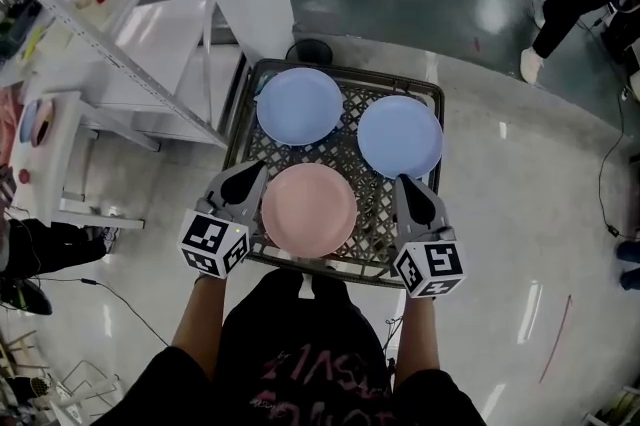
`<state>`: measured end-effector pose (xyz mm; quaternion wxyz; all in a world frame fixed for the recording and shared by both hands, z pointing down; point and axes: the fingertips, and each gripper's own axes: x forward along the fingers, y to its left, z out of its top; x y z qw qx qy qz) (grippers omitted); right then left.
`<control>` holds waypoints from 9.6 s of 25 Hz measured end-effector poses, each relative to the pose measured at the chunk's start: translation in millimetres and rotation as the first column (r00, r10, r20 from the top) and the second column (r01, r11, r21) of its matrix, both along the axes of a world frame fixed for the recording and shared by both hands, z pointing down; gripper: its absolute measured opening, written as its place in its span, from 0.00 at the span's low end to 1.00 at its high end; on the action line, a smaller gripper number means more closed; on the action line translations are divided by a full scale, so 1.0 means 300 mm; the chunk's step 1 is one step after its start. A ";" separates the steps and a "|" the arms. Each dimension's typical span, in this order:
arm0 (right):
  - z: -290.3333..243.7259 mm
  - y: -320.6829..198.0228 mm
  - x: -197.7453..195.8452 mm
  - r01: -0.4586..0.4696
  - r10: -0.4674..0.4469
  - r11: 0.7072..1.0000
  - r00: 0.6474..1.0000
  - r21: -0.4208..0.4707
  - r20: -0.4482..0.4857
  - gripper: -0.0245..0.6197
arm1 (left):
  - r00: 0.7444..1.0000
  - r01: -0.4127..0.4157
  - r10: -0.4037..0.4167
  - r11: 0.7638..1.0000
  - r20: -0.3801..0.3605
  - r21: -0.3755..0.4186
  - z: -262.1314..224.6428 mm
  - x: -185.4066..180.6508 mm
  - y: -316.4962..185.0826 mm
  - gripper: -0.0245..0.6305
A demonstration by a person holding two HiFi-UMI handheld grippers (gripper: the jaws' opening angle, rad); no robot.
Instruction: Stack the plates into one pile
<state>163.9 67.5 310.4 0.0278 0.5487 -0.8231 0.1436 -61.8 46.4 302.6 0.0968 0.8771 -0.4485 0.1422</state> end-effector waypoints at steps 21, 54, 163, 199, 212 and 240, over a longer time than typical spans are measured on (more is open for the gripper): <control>0.186 -0.013 -0.086 0.017 -0.020 0.992 0.999 -0.128 -0.026 0.05 | 1.000 0.029 -0.029 0.994 0.002 -0.105 0.207 -0.097 -0.035 0.04; 0.656 0.088 -0.208 0.045 -0.055 0.899 0.998 -0.435 -0.011 0.05 | 0.996 0.046 -0.021 0.947 0.083 -0.318 0.655 -0.169 0.056 0.04; 0.579 -0.092 -0.246 -0.045 0.022 0.877 0.998 -0.478 -0.053 0.09 | 0.982 0.185 -0.164 0.932 0.094 -0.312 0.583 -0.256 -0.077 0.09; 0.330 -0.305 -0.293 0.000 -0.013 0.933 0.999 -0.361 -0.032 0.08 | 0.973 0.231 -0.226 0.952 0.051 -0.199 0.340 -0.306 -0.240 0.09; 0.348 -0.417 -0.297 -0.004 -0.010 0.928 0.999 -0.373 -0.036 0.08 | 0.976 0.215 -0.214 0.952 0.030 -0.217 0.368 -0.311 -0.358 0.09; 0.504 -0.703 -0.346 0.013 -0.032 0.912 0.999 -0.409 -0.040 0.10 | 0.980 0.200 -0.199 0.947 0.031 -0.251 0.533 -0.357 -0.678 0.08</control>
